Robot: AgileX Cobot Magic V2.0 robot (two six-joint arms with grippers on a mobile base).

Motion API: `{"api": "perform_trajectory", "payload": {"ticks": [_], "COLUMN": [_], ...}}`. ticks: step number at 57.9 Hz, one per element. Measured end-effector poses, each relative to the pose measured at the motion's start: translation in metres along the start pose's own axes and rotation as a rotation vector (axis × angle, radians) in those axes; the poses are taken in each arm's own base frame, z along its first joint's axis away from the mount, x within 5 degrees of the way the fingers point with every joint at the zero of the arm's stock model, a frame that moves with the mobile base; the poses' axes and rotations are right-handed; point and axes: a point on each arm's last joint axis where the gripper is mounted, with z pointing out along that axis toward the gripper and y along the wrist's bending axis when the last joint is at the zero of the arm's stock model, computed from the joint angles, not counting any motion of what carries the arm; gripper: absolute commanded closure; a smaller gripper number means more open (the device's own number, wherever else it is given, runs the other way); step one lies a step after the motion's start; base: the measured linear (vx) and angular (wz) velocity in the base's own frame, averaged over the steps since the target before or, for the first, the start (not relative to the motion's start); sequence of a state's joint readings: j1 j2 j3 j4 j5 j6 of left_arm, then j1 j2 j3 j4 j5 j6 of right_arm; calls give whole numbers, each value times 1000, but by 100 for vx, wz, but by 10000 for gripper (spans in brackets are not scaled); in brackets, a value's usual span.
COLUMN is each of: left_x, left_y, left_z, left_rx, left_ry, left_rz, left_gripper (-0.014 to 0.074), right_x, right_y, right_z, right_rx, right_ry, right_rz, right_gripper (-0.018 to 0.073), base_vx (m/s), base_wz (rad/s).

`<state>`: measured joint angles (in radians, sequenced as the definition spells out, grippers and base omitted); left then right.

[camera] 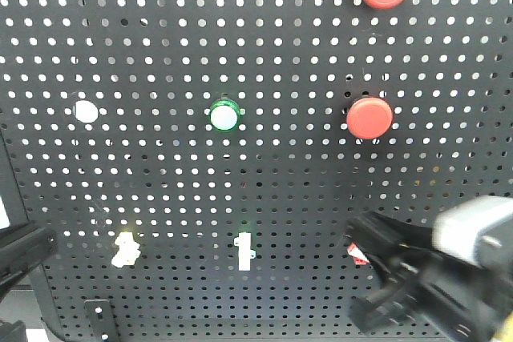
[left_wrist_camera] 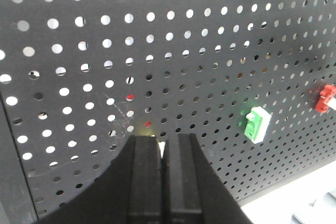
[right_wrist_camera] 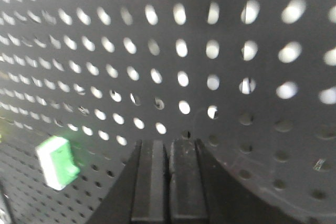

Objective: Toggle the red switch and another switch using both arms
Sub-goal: 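Push the red toggle switch with the right gripper to flip it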

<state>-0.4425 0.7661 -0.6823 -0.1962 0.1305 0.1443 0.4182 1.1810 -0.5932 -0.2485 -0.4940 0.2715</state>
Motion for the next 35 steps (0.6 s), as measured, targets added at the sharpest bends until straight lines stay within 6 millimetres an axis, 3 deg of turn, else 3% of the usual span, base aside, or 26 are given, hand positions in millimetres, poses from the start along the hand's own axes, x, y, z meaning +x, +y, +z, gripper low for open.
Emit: {"api": "perform_trajectory", "payload": {"ticks": [18,35], "left_x": [0,-1], "left_y": [0,0], "left_z": [0,0], "left_rx": [0,-1], "left_ry": [-1,-7], "left_rz": [0,0], "left_gripper": [594,594], "right_x": [16,31], "right_y": [2,-1], "right_z": [5,-3], "right_rx": [-24,43], "right_ry": [135,349], "right_rz": [25,136], "right_gripper": [566,566], "base_vx": [0,0], "base_wz": [0,0]}}
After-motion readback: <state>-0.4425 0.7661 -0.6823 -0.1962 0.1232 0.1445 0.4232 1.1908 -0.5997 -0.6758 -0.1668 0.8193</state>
